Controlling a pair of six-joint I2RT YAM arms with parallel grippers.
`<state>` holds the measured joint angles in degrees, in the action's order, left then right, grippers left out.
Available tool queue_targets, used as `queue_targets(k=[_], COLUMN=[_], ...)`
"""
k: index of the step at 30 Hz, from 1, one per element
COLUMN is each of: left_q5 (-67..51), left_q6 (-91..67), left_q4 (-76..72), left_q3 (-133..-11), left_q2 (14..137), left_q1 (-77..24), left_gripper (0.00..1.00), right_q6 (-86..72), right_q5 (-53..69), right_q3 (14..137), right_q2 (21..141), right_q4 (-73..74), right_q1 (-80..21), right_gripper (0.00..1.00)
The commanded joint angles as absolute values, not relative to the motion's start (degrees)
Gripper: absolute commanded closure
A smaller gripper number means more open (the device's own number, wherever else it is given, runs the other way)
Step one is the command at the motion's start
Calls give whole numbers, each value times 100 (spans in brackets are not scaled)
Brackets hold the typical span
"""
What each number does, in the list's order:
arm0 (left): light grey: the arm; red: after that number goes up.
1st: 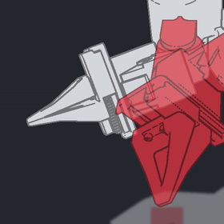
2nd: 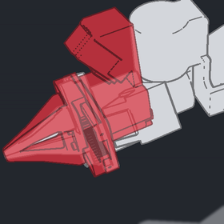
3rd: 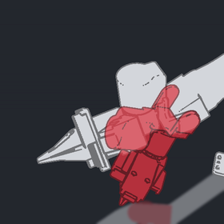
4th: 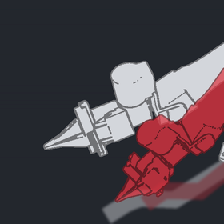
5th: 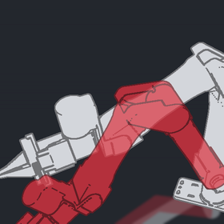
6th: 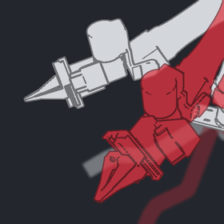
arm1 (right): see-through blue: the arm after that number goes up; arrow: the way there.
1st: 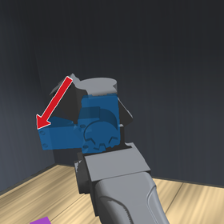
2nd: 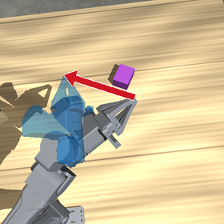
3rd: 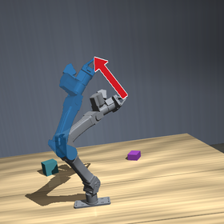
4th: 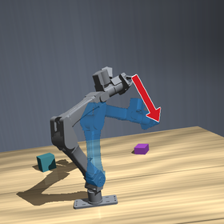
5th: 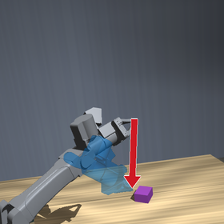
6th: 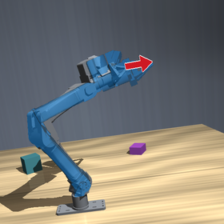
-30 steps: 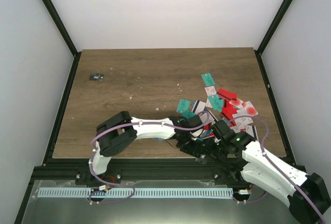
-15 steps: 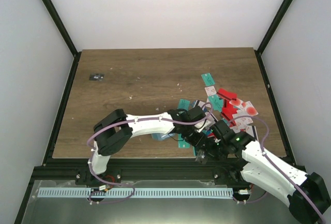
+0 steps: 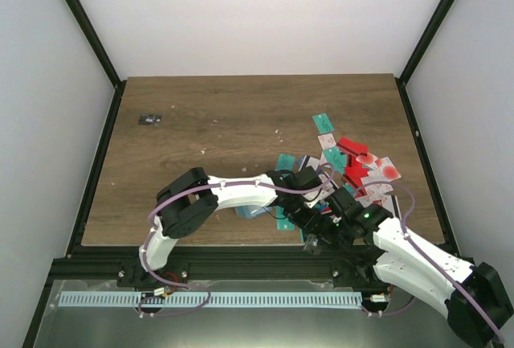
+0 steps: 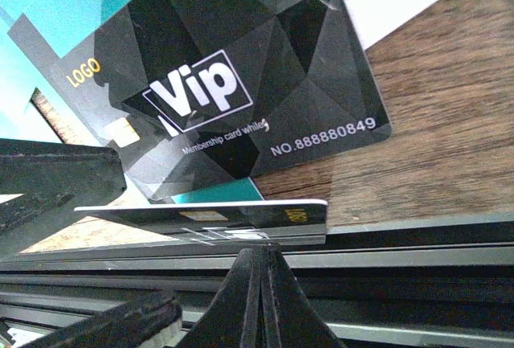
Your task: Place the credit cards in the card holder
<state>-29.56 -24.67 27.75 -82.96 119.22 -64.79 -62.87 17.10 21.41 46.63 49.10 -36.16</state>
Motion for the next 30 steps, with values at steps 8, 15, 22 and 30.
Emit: queue_targets(k=[8,15,22,30], left_q5=[-3454,-3486,-3719,-3370], left_q6=[-2185,-2171,-2598,-2927], left_q4=[2642,2454,2415,2830], left_q3=[-8469,-8437,-8364,-7804], left_q2=[12261,12030,11352,10042], left_q1=[-6460,-6447,-6275,-5596], left_gripper=[76,96,96,96], right_q6=[-6418,-6401,-5848,-4928], right_q5=[1746,1717,1553,1818], right_q3=[2078,2137,3011,3949], right_q2=[4636,4552,4214,4279], right_q4=[4819,4890,4992,4409], right_q1=[-3597,-3595,-3599,-3587], right_gripper=[99,99,98,64])
